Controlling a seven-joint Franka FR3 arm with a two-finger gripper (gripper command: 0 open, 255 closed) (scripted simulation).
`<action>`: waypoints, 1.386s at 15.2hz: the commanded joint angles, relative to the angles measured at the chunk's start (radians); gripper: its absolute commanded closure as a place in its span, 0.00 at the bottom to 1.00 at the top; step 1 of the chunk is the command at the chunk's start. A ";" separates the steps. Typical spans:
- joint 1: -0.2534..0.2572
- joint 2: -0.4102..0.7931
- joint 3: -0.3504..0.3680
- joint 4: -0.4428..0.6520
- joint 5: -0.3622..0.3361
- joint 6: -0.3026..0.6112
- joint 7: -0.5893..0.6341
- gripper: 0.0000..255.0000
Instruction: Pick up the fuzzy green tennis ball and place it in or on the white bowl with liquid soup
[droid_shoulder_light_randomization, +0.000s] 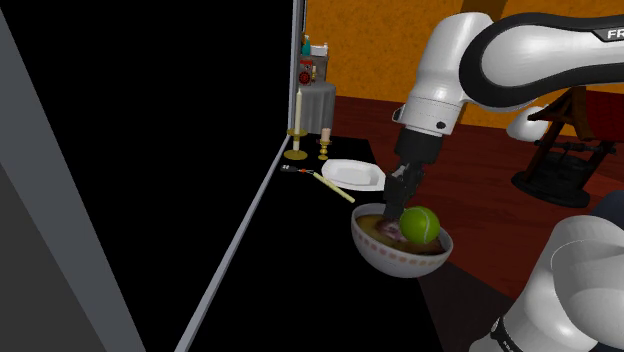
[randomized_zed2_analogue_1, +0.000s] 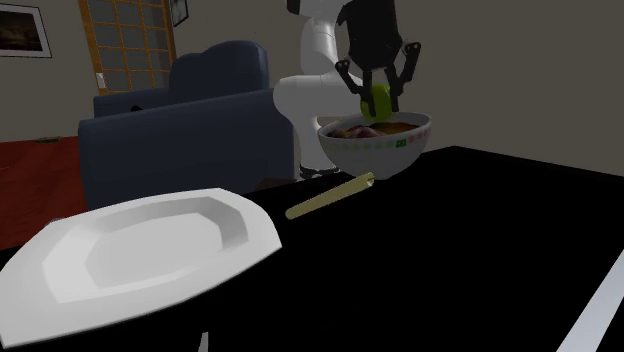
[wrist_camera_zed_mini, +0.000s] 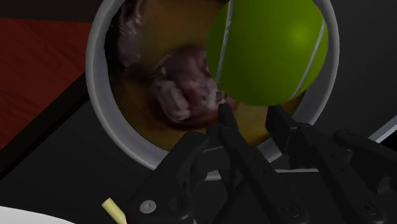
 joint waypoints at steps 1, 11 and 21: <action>0.000 0.000 0.000 0.000 0.000 0.000 0.000 1.00; -0.001 -0.019 0.002 0.032 -0.030 -0.123 0.024 0.00; 0.010 -0.059 0.020 0.042 -0.070 -0.324 0.064 0.00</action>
